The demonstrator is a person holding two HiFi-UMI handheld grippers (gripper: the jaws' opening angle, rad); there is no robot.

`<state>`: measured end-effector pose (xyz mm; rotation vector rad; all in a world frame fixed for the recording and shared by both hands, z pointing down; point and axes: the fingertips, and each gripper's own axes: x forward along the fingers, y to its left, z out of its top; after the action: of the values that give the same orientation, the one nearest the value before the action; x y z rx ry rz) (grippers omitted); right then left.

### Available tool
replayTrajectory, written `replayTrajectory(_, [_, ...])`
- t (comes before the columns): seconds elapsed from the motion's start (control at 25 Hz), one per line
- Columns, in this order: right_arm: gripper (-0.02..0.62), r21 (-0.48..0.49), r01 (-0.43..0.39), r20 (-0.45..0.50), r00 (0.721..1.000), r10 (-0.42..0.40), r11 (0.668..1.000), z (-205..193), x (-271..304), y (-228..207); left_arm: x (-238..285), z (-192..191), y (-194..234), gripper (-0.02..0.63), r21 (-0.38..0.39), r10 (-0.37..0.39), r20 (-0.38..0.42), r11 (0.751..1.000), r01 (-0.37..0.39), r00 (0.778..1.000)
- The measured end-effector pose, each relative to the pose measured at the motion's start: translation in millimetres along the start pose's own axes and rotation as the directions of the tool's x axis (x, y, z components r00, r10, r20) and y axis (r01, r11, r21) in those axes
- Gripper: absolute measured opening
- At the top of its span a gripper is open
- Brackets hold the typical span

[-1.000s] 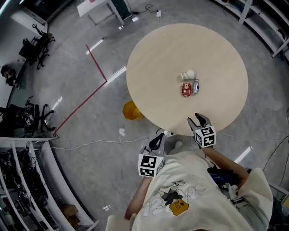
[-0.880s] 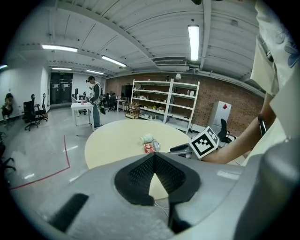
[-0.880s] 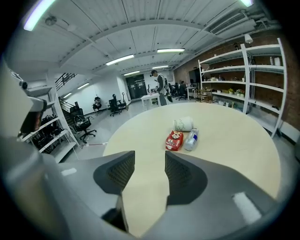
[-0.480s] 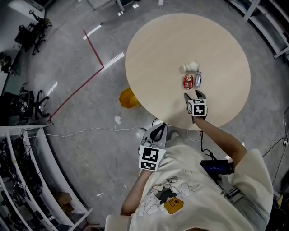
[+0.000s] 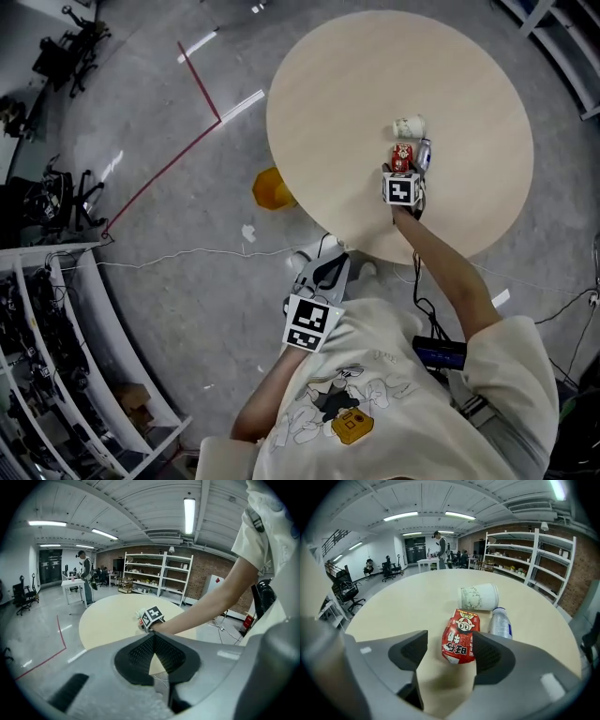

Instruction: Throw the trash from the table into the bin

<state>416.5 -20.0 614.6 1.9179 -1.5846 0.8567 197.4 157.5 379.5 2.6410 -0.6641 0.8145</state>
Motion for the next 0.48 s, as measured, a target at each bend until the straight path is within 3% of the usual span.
replayTrajectory(0.16, [0.282, -0.028, 0.099, 0.003, 0.995, -0.099, 0.995, 19, 10, -17, 1, 5, 7, 0.006, -0.006, -0.003, -0.005, 1.000, 0.003, 1.000])
replayTrajectory(0.24, [0.231, -0.037, 0.133, -0.009, 0.991, -0.134, 0.990, 16, 17, -20, 3, -2, 12, 0.006, -0.013, -0.004, -0.016, 1.000, 0.004, 1.000])
replayTrajectory(0.48, [0.165, -0.153, 0.119, -0.011, 0.993, -0.122, 0.981, 16, 15, -10, -2, -6, 20, 0.006, -0.018, -0.007, -0.005, 1.000, 0.006, 1.000])
